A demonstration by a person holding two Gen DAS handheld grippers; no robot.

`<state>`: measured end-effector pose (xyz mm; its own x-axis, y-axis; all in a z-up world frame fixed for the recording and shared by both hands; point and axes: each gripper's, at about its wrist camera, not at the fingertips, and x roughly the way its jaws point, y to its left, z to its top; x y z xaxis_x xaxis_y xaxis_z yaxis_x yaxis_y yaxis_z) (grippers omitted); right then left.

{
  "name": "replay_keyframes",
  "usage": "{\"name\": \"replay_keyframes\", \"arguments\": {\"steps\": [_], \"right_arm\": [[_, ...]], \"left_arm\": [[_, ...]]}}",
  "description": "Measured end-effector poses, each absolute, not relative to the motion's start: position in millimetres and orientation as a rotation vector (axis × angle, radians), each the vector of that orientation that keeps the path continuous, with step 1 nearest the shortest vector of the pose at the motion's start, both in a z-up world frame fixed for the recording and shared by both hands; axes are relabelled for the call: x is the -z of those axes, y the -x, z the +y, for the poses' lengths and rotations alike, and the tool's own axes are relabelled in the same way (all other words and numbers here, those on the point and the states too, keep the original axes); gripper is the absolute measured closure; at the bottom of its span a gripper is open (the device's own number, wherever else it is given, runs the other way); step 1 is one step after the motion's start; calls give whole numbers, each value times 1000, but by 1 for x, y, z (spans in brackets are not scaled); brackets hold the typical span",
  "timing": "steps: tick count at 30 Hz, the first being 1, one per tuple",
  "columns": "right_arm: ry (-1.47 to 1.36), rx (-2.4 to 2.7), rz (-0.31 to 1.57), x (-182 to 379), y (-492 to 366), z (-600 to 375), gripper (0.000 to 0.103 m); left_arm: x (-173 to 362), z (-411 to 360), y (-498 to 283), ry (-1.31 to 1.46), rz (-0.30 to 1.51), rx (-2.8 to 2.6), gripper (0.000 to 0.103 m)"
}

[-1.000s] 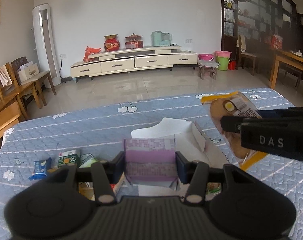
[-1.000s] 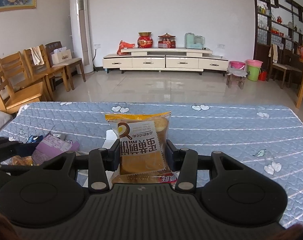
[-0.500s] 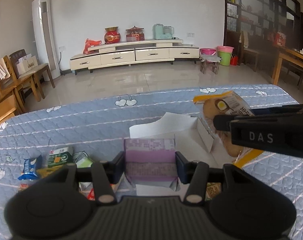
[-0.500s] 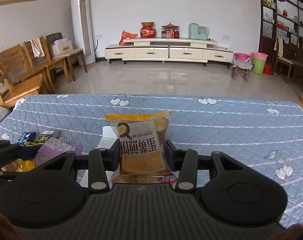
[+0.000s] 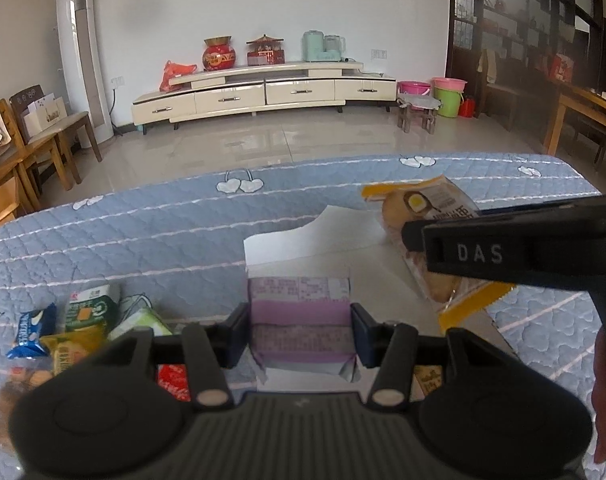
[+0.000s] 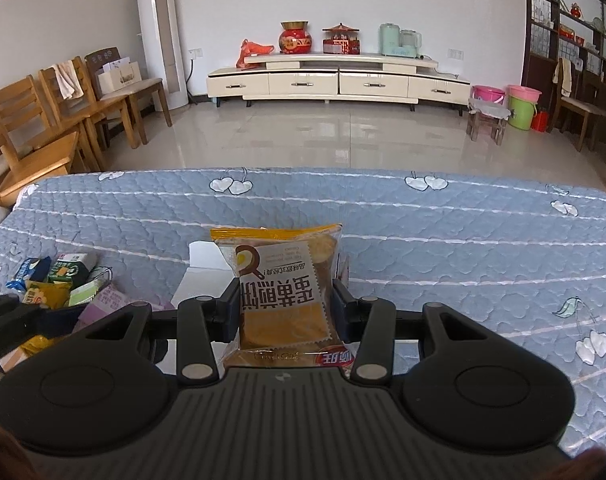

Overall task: Organize snacks
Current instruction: 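Lower both snacks into the tray and open both grippers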

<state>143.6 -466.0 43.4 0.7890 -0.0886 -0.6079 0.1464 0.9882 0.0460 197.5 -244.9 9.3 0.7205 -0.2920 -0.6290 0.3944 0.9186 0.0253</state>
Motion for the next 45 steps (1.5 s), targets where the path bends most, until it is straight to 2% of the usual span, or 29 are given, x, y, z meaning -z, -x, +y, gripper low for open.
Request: {"name": "replay_keyframes", "arguments": {"steps": [7,9,10,11,12,13,17,20,29,45], "right_arm": [[-79,122,663,-45,-154,-463,48],[-73,132,660,-44,-156,-463,47],[-67,143,647,-44,-155,-462,35],[-63,154,636,-44,-154,-462,26],[-63,164,624,-45,-152,-462,6],[-69,171,612,-48,-148,-463,4],[-75,209,585,-59,-132,-464,4],[-71,235,564,-70,-114,-460,0],[1,304,545,-93,-60,-426,0],[-29,299,537,-97,5,-383,0]], "left_arm": [[1,-253,-211,-128,690,407,51],[5,-254,-216,-96,703,441,46],[6,-256,-217,-91,710,451,44],[7,-257,-217,-89,713,462,36],[6,-257,-216,-89,706,466,27],[5,-256,-213,-97,691,458,24],[-1,-250,-206,-87,702,445,23],[-10,-240,-197,-79,694,412,14],[-35,-207,-153,-119,650,304,7],[-51,-158,-100,-117,627,236,7]]}}
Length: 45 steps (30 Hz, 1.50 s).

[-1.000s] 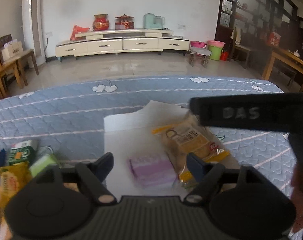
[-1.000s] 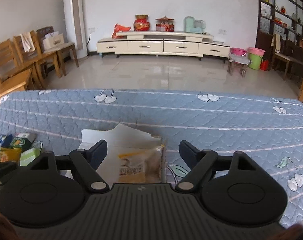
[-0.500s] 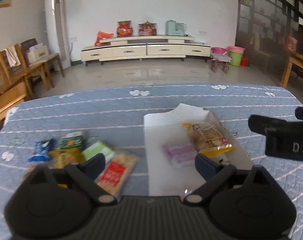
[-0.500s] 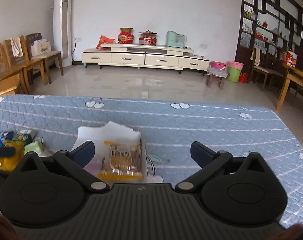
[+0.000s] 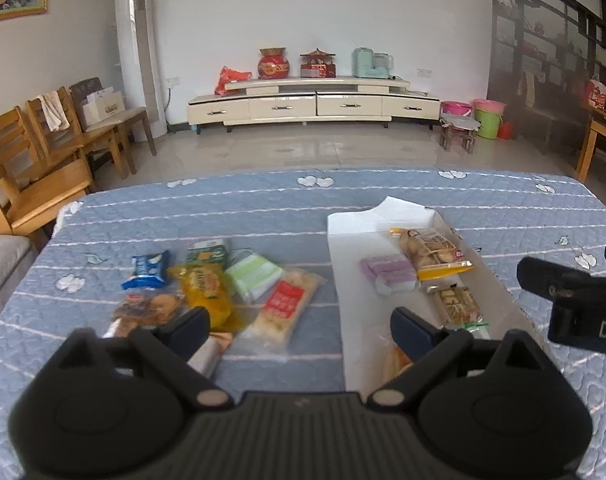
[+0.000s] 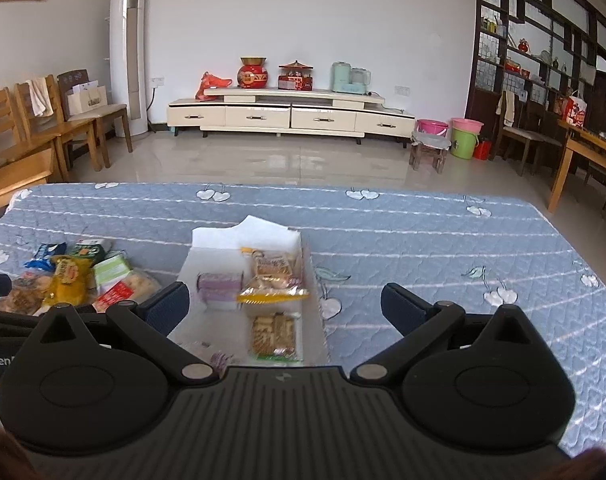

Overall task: Organize snacks
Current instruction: 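Lower both snacks into the tray and open both grippers, then withdraw both open grippers from the tray toward the snack pile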

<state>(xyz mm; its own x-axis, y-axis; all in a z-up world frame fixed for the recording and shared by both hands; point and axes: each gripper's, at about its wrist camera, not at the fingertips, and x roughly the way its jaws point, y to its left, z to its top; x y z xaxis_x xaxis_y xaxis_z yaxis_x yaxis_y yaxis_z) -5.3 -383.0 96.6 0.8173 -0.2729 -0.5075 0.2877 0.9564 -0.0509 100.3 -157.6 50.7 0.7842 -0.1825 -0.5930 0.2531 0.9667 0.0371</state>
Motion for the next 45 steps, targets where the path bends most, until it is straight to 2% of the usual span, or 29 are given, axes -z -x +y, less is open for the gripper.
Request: {"name": "replay_keyframes", "arguments": {"steps": [45], "right_arm": [[9,94,571,-60,10,-279,0]], "left_arm": [[-48,-47,-61,-84,589,84,7]]}}
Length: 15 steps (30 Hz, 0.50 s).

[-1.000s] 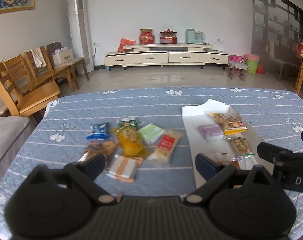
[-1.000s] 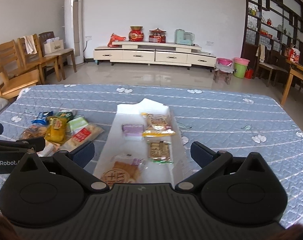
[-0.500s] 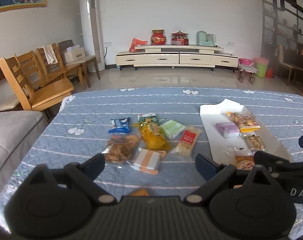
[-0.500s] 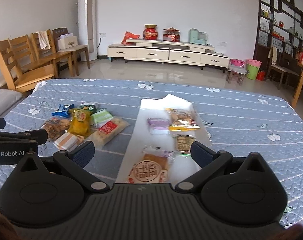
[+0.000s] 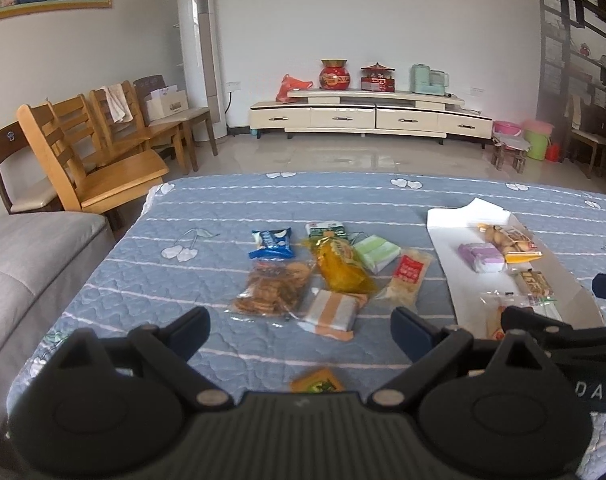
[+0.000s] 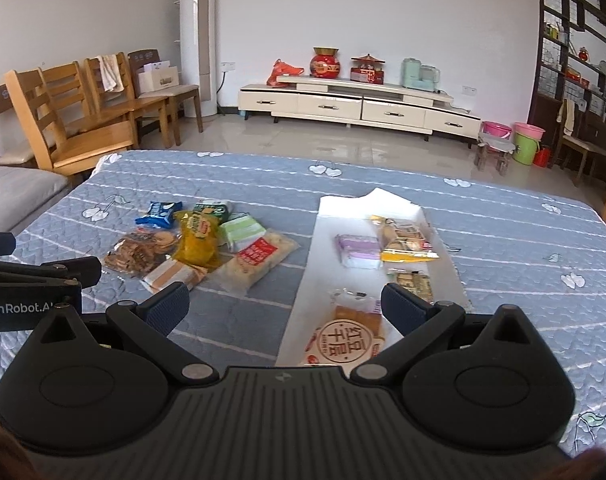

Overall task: Organize snacks
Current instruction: 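Withdraw both open grippers from the tray toward the snack pile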

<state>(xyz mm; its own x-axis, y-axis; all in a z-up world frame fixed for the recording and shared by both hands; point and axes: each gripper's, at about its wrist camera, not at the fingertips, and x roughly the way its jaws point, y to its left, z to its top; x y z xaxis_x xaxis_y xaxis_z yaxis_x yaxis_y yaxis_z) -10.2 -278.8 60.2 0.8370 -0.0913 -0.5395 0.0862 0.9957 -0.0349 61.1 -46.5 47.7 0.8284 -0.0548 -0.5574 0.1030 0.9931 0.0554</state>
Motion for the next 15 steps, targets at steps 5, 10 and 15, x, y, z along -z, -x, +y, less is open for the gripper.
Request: {"name": "replay_keyframes", "arguments": {"steps": [5,10,15], "right_arm": [[12,72,579,-58,6,-273,0],[16,48,589,-54,1,-265,0],[18,17,601,-48,-3,-257,0]], "left_arm": [[-46,-37,-61,-80,588,72,7],[-42,-25,-63,-71,598,60,7],[-36,-9,-64,-63,608,38,7]]}}
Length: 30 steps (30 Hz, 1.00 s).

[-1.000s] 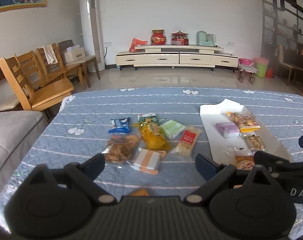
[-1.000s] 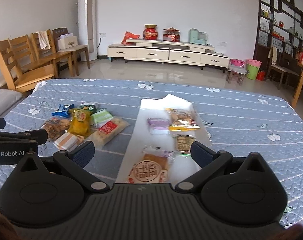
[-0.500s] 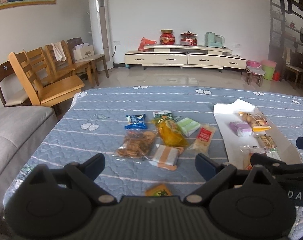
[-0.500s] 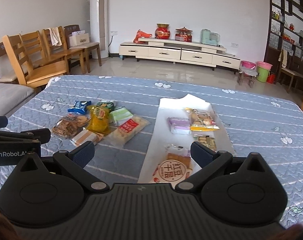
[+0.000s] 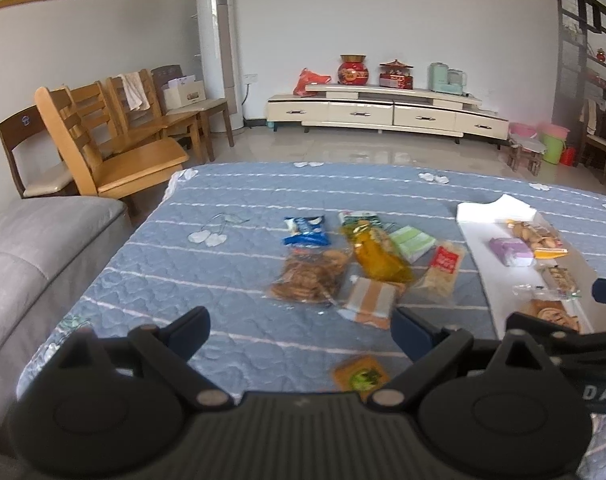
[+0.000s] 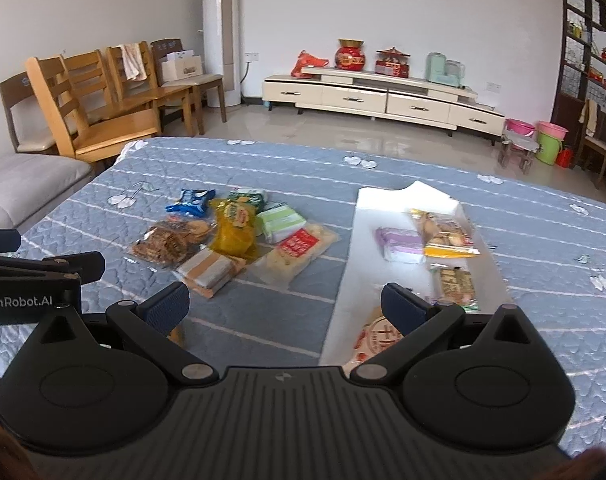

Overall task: Organize snacks
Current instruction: 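Withdraw both open grippers from the tray toward the snack pile, then grasp the green-label square pack with left gripper while right gripper grasps the red-label bag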

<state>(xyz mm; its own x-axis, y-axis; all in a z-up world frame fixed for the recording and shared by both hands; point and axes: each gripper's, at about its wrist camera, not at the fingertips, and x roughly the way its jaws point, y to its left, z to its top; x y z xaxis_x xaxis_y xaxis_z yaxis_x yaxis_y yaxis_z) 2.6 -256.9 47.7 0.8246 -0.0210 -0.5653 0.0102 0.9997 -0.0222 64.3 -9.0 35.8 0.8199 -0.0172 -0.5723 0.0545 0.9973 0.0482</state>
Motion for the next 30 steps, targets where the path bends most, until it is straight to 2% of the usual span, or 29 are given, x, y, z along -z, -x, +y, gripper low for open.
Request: {"name": "replay_keyframes", "arguments": {"steps": [17,28,30], "right_arm": [[2,-27,649,-26,-6,-256,0],[4,18,644,-25,-4,-268,0],[4,30,642,-25,-3,-271,0]], "left_arm": [[12,47,-88,27,742,-81,7],[38,-35,-100,13,784,69,7],[44,-44,-105,8,795,57,10]]}}
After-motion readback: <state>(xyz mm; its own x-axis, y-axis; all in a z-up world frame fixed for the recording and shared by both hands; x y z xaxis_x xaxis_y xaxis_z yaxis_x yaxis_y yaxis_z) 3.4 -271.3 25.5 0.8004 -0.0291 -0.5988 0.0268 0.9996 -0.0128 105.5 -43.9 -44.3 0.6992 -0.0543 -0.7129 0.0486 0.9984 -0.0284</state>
